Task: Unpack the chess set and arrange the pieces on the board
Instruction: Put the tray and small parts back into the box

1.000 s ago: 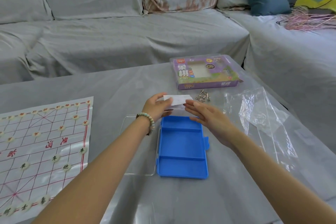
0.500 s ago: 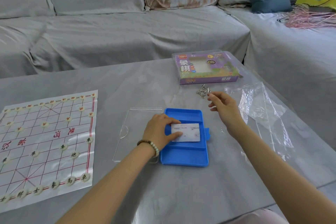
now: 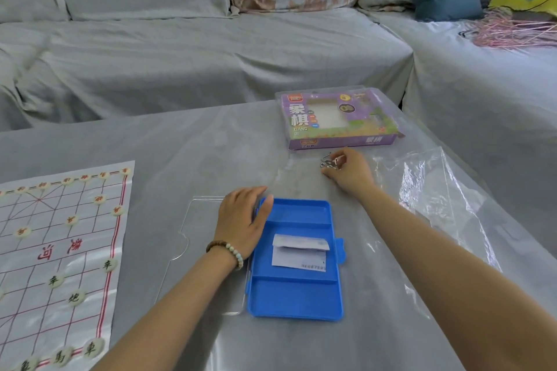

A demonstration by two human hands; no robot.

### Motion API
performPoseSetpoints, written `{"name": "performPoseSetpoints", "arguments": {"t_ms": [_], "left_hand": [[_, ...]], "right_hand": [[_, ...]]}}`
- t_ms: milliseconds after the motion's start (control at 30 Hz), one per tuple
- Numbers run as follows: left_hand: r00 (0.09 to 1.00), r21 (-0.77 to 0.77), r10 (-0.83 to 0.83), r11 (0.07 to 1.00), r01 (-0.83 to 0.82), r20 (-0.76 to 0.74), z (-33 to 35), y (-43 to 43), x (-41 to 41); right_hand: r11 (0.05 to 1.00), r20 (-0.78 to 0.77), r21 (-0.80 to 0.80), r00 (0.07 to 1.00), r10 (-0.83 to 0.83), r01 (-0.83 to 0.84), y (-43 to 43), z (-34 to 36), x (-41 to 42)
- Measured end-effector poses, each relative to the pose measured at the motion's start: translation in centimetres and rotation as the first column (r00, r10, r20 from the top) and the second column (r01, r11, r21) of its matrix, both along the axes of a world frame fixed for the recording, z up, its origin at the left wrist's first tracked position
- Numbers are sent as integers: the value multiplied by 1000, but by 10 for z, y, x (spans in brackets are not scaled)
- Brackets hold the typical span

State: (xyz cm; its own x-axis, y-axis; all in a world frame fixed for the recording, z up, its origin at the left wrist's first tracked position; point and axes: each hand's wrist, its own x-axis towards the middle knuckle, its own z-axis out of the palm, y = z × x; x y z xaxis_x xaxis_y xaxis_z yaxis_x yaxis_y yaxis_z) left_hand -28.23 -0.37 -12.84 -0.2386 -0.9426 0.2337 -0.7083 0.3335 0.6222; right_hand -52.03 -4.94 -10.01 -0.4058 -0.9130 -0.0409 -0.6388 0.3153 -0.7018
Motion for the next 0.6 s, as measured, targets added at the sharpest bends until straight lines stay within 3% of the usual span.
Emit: {"name": "performPoseSetpoints", "arguments": {"t_ms": [167,267,333,467,600], "left_hand": [[999,-15,17,1000,-17,-34,-2,0,-1],[991,2,34,999,-34,-130,0,2,0],[981,20,43,999,-40,-191,1,3,1],[968,27,42,999,-37,-245,2,5,2],[961,57,44,998,-30,-274,2,6,3]], "right_hand": [[990,-53,-37,989,137,-139,7,-5,-3],[981,98,-92,979,181,-172,19,11,0],[951,177,-121,937,301,-283,29,28,11],[811,74,-39,808,585,-584,44,42,38],[784,5,4,784,621,-621,50,33,54]]}}
